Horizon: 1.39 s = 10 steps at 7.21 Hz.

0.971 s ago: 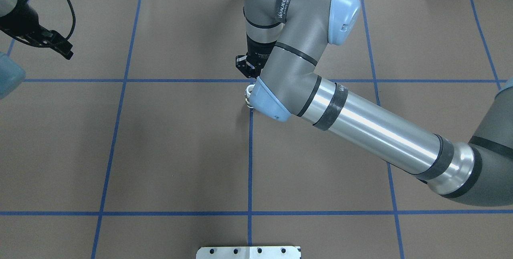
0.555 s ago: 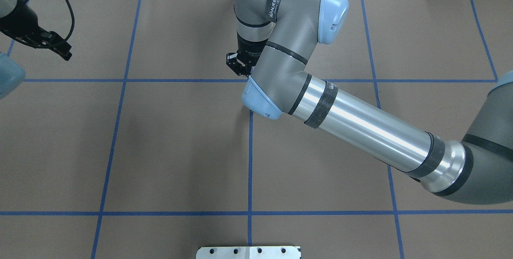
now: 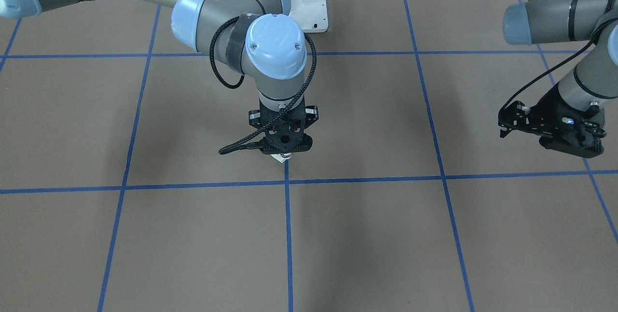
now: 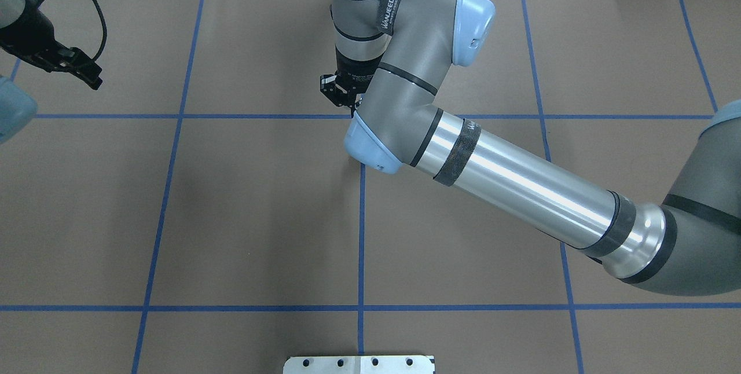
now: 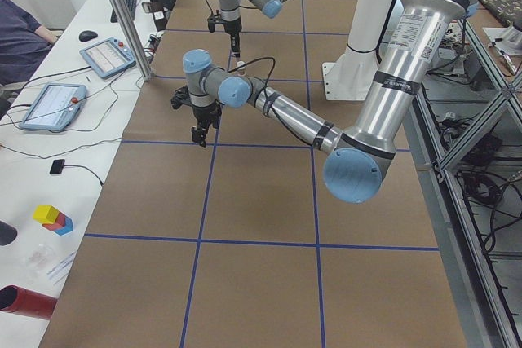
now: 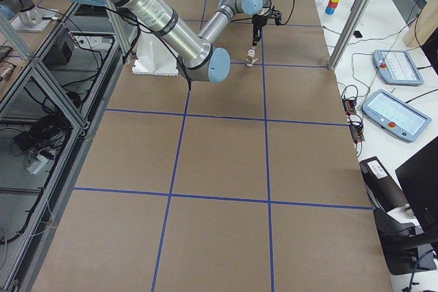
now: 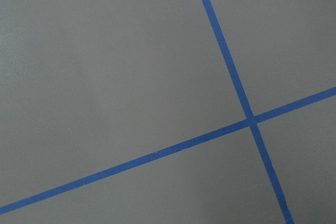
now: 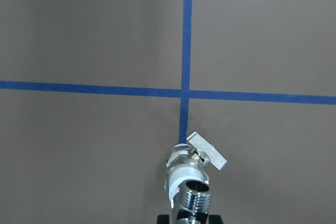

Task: Assemble PPR valve and pipe with both arms
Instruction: 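Lower the chrome fitting onto the valve top and seat it, right gripper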

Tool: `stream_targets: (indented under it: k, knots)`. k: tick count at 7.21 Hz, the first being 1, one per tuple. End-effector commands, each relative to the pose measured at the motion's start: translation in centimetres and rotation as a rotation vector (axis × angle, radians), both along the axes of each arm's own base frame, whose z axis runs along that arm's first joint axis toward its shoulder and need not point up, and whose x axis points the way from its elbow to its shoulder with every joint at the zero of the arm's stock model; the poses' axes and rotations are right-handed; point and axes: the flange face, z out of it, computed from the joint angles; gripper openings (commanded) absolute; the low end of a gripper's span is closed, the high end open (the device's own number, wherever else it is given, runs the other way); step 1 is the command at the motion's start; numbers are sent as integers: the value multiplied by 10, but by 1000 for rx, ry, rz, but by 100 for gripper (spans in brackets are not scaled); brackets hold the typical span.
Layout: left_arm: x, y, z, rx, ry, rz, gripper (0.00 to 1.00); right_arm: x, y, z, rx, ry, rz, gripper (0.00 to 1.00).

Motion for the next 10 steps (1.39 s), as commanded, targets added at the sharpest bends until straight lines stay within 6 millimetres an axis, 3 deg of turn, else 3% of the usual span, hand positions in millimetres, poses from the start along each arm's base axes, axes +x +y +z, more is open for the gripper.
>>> stream_targets:
  k: [1,10]
  knots:
    - [1,0,2,-6,-2,-1,100,-6,3,2,15,11,3,0]
    - [2,-1,2,-8,-3,-3,100,-15,10,13,9,24,-9,0]
